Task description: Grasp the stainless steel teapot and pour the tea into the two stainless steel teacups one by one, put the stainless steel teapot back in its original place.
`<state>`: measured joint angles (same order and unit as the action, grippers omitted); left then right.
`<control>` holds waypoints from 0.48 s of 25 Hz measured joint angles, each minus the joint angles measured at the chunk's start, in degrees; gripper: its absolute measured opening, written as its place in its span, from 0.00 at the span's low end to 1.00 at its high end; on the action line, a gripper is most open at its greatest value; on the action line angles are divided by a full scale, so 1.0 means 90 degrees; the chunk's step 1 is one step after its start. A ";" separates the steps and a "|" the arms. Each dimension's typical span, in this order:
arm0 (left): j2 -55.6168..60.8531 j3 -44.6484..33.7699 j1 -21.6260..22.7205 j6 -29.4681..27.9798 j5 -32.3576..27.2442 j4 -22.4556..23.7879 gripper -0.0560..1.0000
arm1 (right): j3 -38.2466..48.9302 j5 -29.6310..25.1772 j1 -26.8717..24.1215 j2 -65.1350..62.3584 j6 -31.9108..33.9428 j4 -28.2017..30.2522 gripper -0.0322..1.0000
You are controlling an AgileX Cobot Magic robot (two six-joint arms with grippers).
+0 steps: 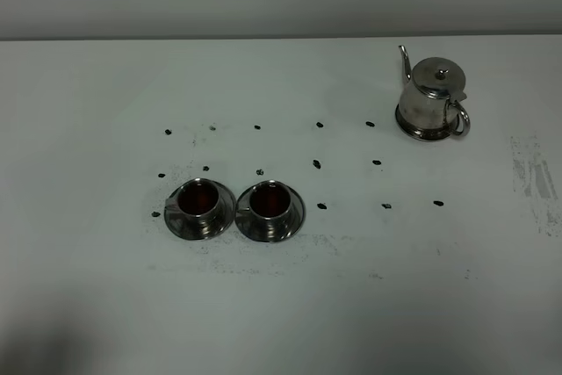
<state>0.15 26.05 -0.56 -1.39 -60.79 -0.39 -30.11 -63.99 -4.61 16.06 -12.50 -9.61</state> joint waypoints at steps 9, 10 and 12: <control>0.0000 0.0000 0.0000 0.0000 0.0000 0.0000 0.67 | 0.0002 0.0005 0.0516 -0.0811 0.0112 0.0083 0.25; 0.0000 0.0000 0.0000 0.0000 0.0000 0.0000 0.67 | 0.0002 0.0000 0.0634 -0.0893 0.0112 0.0083 0.25; 0.0000 0.0000 0.0000 0.0000 0.0000 0.0000 0.67 | 0.0002 0.0000 0.0799 -0.1037 0.0112 0.0083 0.25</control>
<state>0.15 26.05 -0.56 -1.39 -60.79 -0.39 -30.09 -63.99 2.58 6.73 -11.49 -8.86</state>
